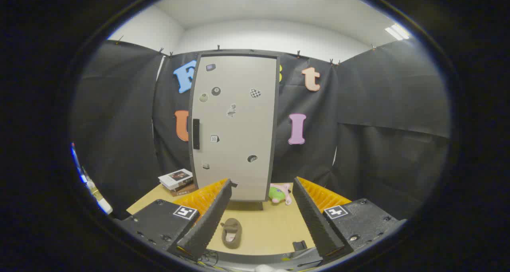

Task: Open the shoe cabinet door, grab the shoes and put them into the shoe cabinet, then close the shoe cabinet door.

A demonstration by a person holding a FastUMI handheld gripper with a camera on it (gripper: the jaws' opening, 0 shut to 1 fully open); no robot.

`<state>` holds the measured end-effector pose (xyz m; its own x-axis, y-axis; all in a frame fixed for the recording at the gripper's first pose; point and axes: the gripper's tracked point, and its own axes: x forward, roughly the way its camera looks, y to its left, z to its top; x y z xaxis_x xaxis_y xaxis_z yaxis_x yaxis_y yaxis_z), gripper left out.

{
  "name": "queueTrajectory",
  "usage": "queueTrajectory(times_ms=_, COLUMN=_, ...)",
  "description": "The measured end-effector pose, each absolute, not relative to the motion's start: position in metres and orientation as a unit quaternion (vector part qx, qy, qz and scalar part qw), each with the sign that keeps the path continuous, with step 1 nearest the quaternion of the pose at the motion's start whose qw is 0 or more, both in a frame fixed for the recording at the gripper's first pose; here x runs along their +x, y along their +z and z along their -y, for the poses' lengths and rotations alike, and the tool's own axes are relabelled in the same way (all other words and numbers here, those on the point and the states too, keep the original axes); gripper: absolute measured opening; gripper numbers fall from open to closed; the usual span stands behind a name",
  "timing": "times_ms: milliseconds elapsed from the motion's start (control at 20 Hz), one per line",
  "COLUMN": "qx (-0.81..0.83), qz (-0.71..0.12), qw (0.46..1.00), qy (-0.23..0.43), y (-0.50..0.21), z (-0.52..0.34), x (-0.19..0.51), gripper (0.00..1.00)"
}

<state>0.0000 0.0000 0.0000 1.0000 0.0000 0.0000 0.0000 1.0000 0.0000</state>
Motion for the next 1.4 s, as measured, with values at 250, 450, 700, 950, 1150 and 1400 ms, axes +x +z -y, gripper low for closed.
queueTrajectory(times_ms=250, qx=-0.016, qz=0.011, qw=1.000, qy=0.002, y=0.006, z=-0.001, x=-0.003, gripper=1.00)
queueTrajectory(times_ms=450, qx=-0.018, qz=0.018, qw=1.000, qy=0.000, y=0.011, z=0.001, x=-0.004, gripper=1.00)
queueTrajectory(times_ms=700, qx=-0.019, qz=0.015, qw=1.000, qy=0.001, y=0.010, z=0.000, x=-0.002, gripper=1.00)
queueTrajectory(times_ms=950, qx=-0.010, qz=0.022, qw=1.000, qy=0.010, y=0.019, z=-0.017, x=0.006, gripper=1.00)
queueTrajectory(times_ms=1150, qx=-0.012, qz=0.018, qw=1.000, qy=0.018, y=0.020, z=-0.041, x=0.026, gripper=1.00)
queueTrajectory(times_ms=1400, qx=0.005, qz=0.015, qw=0.999, qy=0.047, y=0.016, z=-0.100, x=0.076, gripper=1.00)
